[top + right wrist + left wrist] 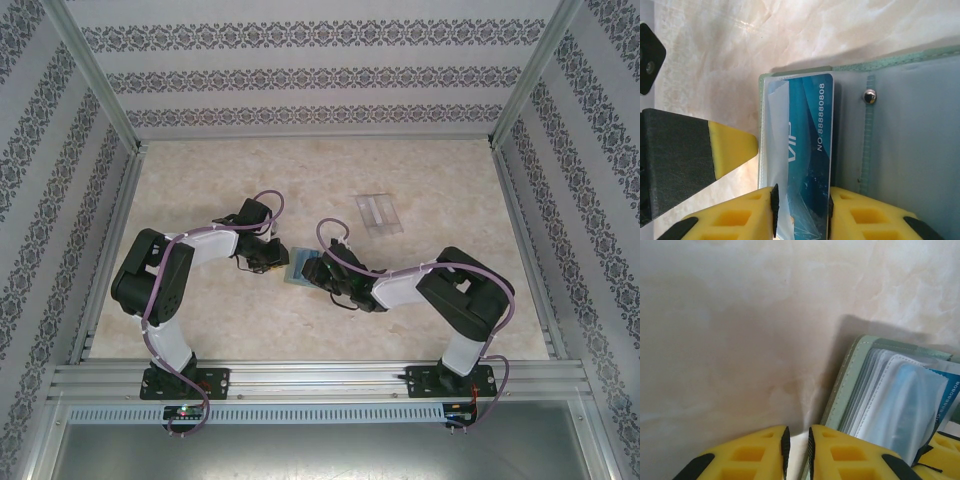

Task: Put the credit cards into the card holder
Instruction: Insert the credit card into the card slot.

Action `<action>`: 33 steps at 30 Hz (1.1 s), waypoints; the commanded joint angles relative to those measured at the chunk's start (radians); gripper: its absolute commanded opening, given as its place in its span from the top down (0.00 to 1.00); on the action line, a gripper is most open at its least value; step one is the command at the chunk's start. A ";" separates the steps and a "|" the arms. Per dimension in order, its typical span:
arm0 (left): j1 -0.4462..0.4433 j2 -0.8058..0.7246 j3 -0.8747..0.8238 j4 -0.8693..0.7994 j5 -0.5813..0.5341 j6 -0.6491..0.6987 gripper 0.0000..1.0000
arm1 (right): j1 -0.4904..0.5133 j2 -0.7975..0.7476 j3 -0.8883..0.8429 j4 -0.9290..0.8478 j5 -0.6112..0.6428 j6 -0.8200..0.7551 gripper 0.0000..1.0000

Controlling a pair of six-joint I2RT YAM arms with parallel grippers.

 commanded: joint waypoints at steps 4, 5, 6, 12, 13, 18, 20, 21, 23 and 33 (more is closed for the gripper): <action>-0.025 0.072 -0.007 0.007 0.044 -0.009 0.79 | 0.010 -0.001 0.052 -0.164 0.046 -0.060 0.65; -0.024 0.073 -0.007 0.007 0.045 -0.010 0.79 | 0.010 0.001 0.056 -0.172 0.047 -0.062 0.65; -0.024 0.073 -0.007 0.008 0.045 -0.010 0.79 | 0.011 0.004 0.062 -0.180 0.048 -0.064 0.65; -0.024 0.074 -0.010 0.008 0.048 -0.013 0.80 | 0.026 -0.002 0.094 -0.259 0.079 -0.110 0.56; -0.024 0.075 -0.011 0.007 0.049 -0.013 0.79 | 0.030 -0.008 0.099 -0.275 0.087 -0.120 0.57; -0.025 0.076 -0.007 0.008 0.053 -0.010 0.80 | 0.033 -0.032 0.115 -0.335 0.125 -0.149 0.55; -0.024 0.076 -0.006 0.007 0.054 -0.008 0.80 | 0.034 -0.037 0.123 -0.349 0.135 -0.162 0.55; -0.024 0.075 -0.004 0.007 0.055 -0.009 0.80 | 0.033 -0.038 0.126 -0.353 0.140 -0.163 0.55; -0.025 0.076 -0.005 0.006 0.055 -0.008 0.80 | 0.033 -0.036 0.133 -0.364 0.146 -0.170 0.55; -0.024 0.077 -0.015 0.010 0.055 -0.009 0.80 | 0.035 -0.012 0.211 -0.483 0.173 -0.243 0.55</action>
